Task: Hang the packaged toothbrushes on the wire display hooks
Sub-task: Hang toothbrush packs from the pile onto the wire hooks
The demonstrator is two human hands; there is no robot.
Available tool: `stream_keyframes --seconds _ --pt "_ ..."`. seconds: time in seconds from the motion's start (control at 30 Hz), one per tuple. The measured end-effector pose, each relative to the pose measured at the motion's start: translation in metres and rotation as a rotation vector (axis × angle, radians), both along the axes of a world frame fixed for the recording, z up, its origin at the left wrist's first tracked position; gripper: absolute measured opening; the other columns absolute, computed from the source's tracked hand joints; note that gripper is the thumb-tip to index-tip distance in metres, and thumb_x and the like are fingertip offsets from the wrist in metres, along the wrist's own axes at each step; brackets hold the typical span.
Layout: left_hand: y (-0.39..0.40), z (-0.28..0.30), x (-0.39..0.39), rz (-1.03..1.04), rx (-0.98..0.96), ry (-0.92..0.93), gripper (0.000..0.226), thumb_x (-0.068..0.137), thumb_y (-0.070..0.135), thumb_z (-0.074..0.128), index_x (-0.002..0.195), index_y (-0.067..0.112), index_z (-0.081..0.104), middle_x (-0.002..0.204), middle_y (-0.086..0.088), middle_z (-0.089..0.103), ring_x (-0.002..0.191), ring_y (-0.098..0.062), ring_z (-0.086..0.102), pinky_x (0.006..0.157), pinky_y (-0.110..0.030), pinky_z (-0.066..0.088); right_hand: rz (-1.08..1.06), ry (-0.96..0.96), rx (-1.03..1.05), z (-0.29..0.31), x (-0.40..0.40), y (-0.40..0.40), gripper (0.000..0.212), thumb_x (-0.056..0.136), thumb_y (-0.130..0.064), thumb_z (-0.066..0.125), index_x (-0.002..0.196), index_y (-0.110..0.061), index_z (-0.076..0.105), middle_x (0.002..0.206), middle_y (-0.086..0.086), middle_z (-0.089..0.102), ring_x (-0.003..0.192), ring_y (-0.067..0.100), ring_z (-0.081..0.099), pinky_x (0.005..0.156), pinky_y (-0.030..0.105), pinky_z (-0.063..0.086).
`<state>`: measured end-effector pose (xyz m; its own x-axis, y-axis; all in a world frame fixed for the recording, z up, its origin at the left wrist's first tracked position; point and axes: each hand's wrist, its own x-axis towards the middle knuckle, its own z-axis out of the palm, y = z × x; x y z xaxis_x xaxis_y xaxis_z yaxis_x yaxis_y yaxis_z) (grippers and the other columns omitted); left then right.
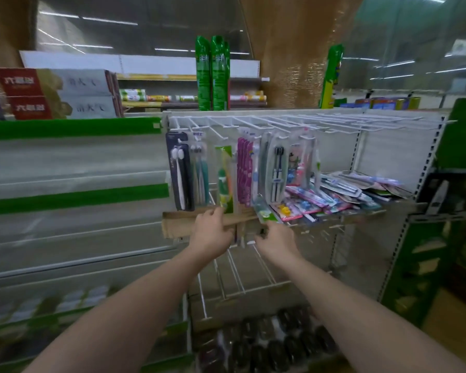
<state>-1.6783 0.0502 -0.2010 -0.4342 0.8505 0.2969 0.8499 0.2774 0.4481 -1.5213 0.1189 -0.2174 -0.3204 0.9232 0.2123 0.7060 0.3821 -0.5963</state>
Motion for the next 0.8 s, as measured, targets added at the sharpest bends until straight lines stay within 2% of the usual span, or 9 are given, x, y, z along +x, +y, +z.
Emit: stream_keyframes --seconds 0.17,0.33,0.47,0.57,0.63,0.8 --pt "0.028 -0.001 0.027 -0.017 -0.028 0.078 0.056 0.094 0.038 0.062 0.144 0.018 0.048 0.145 -0.009 0.051 0.136 -0.031 0.04 0.111 -0.043 0.039 0.002 -0.05 0.033 0.002 0.031 0.031 0.037 0.089 -0.031 0.066 0.121 -0.012 0.067 0.12 0.015 0.068 0.116 0.036 0.06 0.094 0.041 0.052" --pt "0.054 -0.004 0.058 -0.012 -0.084 0.197 0.062 0.092 0.036 0.062 0.149 0.025 0.041 0.147 -0.005 0.048 0.135 -0.029 0.041 0.108 -0.044 0.042 0.008 -0.057 0.039 -0.003 0.06 0.067 0.037 0.091 -0.033 0.064 0.125 -0.019 0.066 0.123 0.009 0.068 0.117 0.034 0.06 0.092 0.04 0.052" --pt "0.079 -0.005 0.076 0.016 -0.099 0.188 0.053 0.092 0.036 0.06 0.142 0.026 0.047 0.141 -0.006 0.053 0.13 -0.031 0.046 0.103 -0.045 0.044 0.037 -0.059 0.015 -0.005 0.069 0.093 0.036 0.087 -0.032 0.067 0.12 -0.018 0.067 0.117 0.009 0.07 0.11 0.032 0.063 0.087 0.039 0.054" --pt "0.099 -0.009 0.083 0.057 -0.102 0.146 0.046 0.095 0.043 0.057 0.137 0.025 0.051 0.136 -0.005 0.056 0.125 -0.03 0.051 0.101 -0.046 0.048 0.057 -0.046 0.004 -0.005 0.074 0.113 0.04 0.087 -0.026 0.067 0.126 -0.017 0.065 0.121 0.008 0.069 0.111 0.032 0.063 0.09 0.037 0.053" --pt "0.111 -0.012 0.084 0.088 -0.084 0.121 0.044 0.097 0.048 0.054 0.133 0.024 0.055 0.132 -0.006 0.06 0.119 -0.029 0.055 0.097 -0.046 0.051 0.064 -0.066 0.012 -0.008 0.075 0.128 0.037 0.089 -0.029 0.067 0.123 -0.016 0.065 0.119 0.008 0.07 0.11 0.031 0.063 0.089 0.038 0.054" --pt "0.139 -0.02 0.087 0.167 -0.099 0.045 0.044 0.1 0.045 0.048 0.131 0.016 0.058 0.128 -0.014 0.061 0.116 -0.034 0.058 0.095 -0.042 0.051 0.11 -0.104 0.038 -0.016 0.068 0.155 0.03 0.09 -0.027 0.065 0.118 -0.016 0.063 0.104 0.007 0.07 0.1 0.029 0.066 0.075 0.036 0.053"
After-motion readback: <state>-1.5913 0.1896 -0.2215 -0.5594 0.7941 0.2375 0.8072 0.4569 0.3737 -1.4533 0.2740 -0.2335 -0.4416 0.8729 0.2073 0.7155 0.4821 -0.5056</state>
